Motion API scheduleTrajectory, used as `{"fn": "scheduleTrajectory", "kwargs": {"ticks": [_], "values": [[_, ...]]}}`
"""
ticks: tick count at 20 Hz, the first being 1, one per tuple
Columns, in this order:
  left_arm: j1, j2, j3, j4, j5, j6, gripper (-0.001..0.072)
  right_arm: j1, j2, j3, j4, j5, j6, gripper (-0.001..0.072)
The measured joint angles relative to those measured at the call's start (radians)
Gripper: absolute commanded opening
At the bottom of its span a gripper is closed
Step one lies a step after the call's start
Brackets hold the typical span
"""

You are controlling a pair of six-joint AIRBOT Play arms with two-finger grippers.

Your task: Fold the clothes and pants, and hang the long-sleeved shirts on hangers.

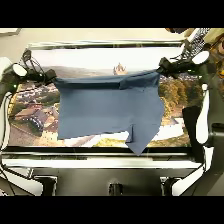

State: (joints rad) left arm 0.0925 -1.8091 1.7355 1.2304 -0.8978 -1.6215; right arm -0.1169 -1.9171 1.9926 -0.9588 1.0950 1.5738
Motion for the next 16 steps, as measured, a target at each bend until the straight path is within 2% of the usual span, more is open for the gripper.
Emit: {"fn": "scheduleTrajectory", "kwargs": {"ticks": [3, 6, 12, 16], "values": [[-0.007, -0.037, -0.001, 0.000, 0.016, 0.001, 0.0011, 0.007, -0.032, 0.000, -0.033, -0.001, -0.006, 0.0024], [-0.010, -0.050, -0.001, 0.002, -0.032, 0.002, 0.0011, 0.010, -0.043, 0.000, -0.099, 0.070, 0.019, 0.0024], [-0.013, -0.058, -0.001, 0.003, -0.235, 0.000, 0.0011, 0.011, -0.048, 0.000, -0.235, 0.245, 0.074, 0.0024], [-0.014, -0.061, -0.001, 0.003, -0.357, -0.013, 0.0011, 0.012, -0.056, 0.000, -0.286, 0.293, 0.103, 0.0025]]}}
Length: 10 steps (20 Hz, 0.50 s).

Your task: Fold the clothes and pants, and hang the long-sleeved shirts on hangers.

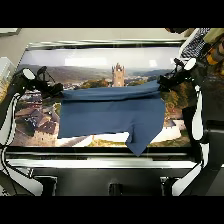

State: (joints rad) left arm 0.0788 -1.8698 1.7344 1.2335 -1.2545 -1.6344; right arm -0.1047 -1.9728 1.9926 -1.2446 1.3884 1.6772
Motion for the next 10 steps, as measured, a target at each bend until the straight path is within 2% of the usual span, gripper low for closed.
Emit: {"fn": "scheduleTrajectory", "kwargs": {"ticks": [5, 6, 7, 8, 9, 10], "values": [[-0.006, -0.015, 0.000, 0.001, -0.066, -0.020, 0.0019, 0.003, -0.040, 0.000, -0.026, 0.038, 0.027, 0.0026], [-0.009, -0.021, 0.000, 0.001, -0.079, -0.023, 0.0074, 0.003, -0.048, 0.000, -0.032, 0.045, 0.032, 0.0026], [-0.010, -0.028, 0.000, 0.001, -0.094, -0.028, 0.0167, 0.003, -0.054, 0.000, -0.036, 0.049, 0.035, 0.0050], [-0.011, -0.037, -0.001, 0.003, -0.107, -0.041, 0.0336, 0.003, -0.058, 0.000, -0.043, 0.052, 0.038, 0.0122], [-0.012, -0.044, -0.002, 0.003, -0.117, -0.051, 0.0490, 0.003, -0.062, 0.000, -0.044, 0.053, 0.045, 0.0225], [-0.012, -0.049, -0.002, 0.003, -0.129, -0.063, 0.0547, 0.003, -0.064, 0.000, -0.045, 0.061, 0.045, 0.0363]]}}
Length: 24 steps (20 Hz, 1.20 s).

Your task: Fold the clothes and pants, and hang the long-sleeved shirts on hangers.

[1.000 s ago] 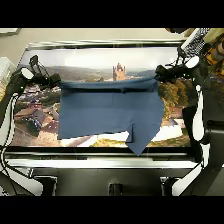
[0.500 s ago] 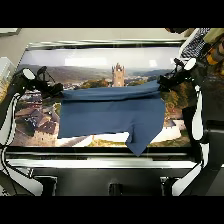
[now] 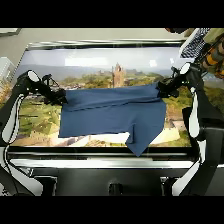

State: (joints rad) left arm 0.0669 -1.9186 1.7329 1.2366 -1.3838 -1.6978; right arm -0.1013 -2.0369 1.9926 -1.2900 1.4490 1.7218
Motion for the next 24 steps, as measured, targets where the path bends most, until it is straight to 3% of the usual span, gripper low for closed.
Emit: {"fn": "scheduleTrajectory", "kwargs": {"ticks": [1, 6, 11, 17, 24], "values": [[0.000, -0.003, 0.000, 0.000, -0.010, -0.008, 0.0547, 0.000, -0.002, 0.000, 0.001, 0.015, 0.000, 0.0421], [0.039, 0.033, 0.001, 0.070, -0.093, -0.027, 0.0546, -0.016, 0.039, 0.000, -0.001, 0.139, -0.069, 0.0423], [0.116, 0.165, -0.037, 0.184, -0.200, 0.027, 0.0545, -0.161, 0.200, -0.106, 0.088, 0.189, -0.153, 0.0422], [0.211, 0.383, -0.310, 0.221, -0.209, 0.040, 0.0544, -0.290, 0.517, -0.652, 0.188, 0.134, -0.221, 0.0421], [0.225, 0.496, -0.521, 0.229, -0.179, 0.039, 0.0544, -0.217, 0.714, -1.172, 0.246, -0.037, -0.237, 0.0416]]}}
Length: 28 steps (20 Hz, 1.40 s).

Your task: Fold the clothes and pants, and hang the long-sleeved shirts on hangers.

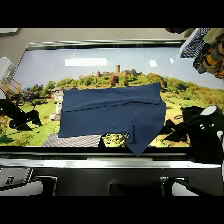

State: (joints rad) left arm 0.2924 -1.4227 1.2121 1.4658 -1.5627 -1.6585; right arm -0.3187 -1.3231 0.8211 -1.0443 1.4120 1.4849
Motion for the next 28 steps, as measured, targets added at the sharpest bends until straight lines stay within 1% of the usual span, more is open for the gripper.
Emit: {"fn": "scheduleTrajectory", "kwargs": {"ticks": [3, 7, 11, 12, 13, 14, 15, 17, 19, 24, 28], "values": [[-0.005, 0.008, -0.019, 0.000, 0.007, 0.000, 0.0544, 0.061, 0.016, -0.094, 0.021, -0.093, 0.017, 0.0415], [-0.007, 0.012, -0.027, 0.000, 0.008, -0.001, 0.0544, 0.103, 0.023, -0.142, 0.053, -0.196, 0.051, 0.0411], [-0.007, 0.013, -0.034, 0.000, 0.008, -0.002, 0.0542, 0.114, 0.023, -0.154, 0.096, -0.268, 0.064, 0.0367], [-0.007, 0.014, -0.037, -0.005, 0.017, -0.002, 0.0535, 0.115, 0.021, -0.155, 0.108, -0.286, 0.064, 0.0333], [-0.007, 0.014, -0.043, -0.020, 0.028, -0.001, 0.0535, 0.116, 0.015, -0.156, 0.121, -0.304, 0.064, 0.0223], [-0.005, 0.018, -0.053, -0.036, 0.044, 0.002, 0.0535, 0.117, 0.008, -0.157, 0.130, -0.319, 0.063, 0.0053], [-0.002, 0.026, -0.069, -0.055, 0.066, 0.004, 0.0534, 0.117, -0.001, -0.158, 0.144, -0.336, 0.053, 0.0026], [0.014, 0.053, -0.127, -0.103, 0.126, 0.023, 0.0534, 0.118, -0.010, -0.159, 0.172, -0.346, 0.033, 0.0026], [0.042, 0.088, -0.214, -0.166, 0.187, 0.063, 0.0534, 0.118, -0.013, -0.159, 0.186, -0.349, 0.017, 0.0026], [0.120, 0.127, -0.420, -0.354, 0.306, 0.206, 0.0534, 0.118, 0.012, -0.159, 0.204, -0.348, 0.003, 0.0026], [0.132, 0.113, -0.488, -0.473, 0.367, 0.297, 0.0534, 0.118, 0.040, -0.159, 0.211, -0.335, 0.000, 0.0026]]}}
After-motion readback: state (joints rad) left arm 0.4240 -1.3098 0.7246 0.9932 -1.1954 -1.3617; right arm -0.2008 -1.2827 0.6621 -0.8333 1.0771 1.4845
